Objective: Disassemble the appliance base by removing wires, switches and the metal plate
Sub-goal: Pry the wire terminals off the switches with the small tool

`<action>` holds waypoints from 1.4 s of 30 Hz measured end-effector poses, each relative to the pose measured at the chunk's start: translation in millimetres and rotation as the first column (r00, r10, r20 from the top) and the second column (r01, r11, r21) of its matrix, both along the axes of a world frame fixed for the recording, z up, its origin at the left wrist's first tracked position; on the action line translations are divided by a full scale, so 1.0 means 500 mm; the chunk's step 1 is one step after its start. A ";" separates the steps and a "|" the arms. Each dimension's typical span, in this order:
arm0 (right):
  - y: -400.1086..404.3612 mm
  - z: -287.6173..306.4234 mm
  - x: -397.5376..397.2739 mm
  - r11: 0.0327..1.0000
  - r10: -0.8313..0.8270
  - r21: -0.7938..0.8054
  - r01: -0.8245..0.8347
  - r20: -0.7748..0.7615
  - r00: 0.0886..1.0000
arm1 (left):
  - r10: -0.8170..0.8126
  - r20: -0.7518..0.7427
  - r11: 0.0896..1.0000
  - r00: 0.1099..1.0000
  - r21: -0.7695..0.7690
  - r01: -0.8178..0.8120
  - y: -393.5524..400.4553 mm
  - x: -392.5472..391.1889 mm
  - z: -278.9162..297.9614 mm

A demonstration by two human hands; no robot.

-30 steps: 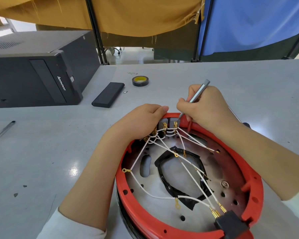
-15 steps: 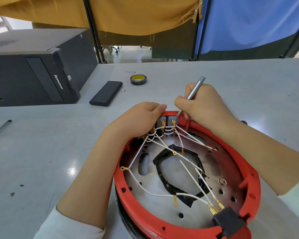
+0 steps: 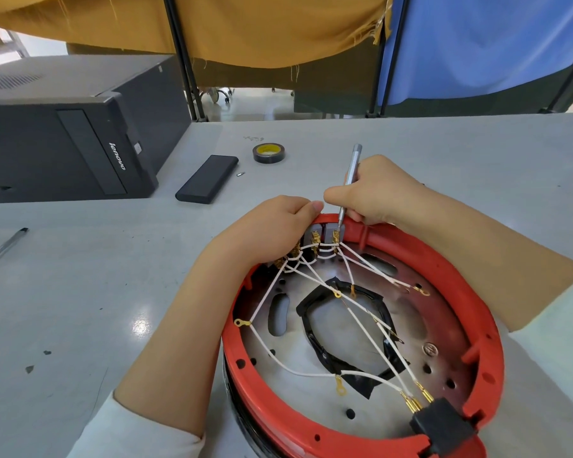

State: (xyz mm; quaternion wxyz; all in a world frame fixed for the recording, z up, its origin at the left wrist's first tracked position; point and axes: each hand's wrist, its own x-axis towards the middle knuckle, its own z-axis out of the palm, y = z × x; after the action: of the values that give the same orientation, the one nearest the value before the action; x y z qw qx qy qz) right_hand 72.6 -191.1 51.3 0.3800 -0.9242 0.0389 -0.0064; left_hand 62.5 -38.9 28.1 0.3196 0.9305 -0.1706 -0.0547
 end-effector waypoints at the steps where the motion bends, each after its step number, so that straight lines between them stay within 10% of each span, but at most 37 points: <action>1: 0.003 0.002 0.002 1.000 0.003 -0.031 -0.004 -0.010 1.000 | 0.001 0.003 1.000 1.000 -0.001 -0.001 0.000 0.000 0.000; 5: 0.007 -0.005 -0.005 0.983 0.039 -0.180 -0.023 0.086 0.996 | 0.000 0.006 1.000 1.000 0.000 0.000 0.000 0.001 -0.001; 14: -0.006 -0.010 -0.017 0.929 -0.016 0.365 -0.062 0.207 0.978 | -0.007 -0.011 1.000 1.000 -0.027 0.007 0.001 -0.001 0.002; 30: 0.009 -0.037 -0.025 0.986 0.159 -0.104 -0.129 0.387 0.908 | 0.006 0.001 1.000 1.000 -0.018 -0.006 0.000 0.002 -0.001; 42: -0.004 -0.034 -0.022 0.992 0.107 0.017 -0.124 0.390 0.915 | -0.001 -0.015 0.999 1.000 -0.038 0.000 0.002 -0.001 -0.002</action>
State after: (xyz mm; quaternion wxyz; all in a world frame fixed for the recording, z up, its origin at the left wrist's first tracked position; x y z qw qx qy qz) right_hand 61.3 -193.3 34.4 0.3990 -0.8971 -0.0916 -0.1660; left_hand 61.9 -38.1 27.4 0.3384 0.9238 -0.1695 -0.0585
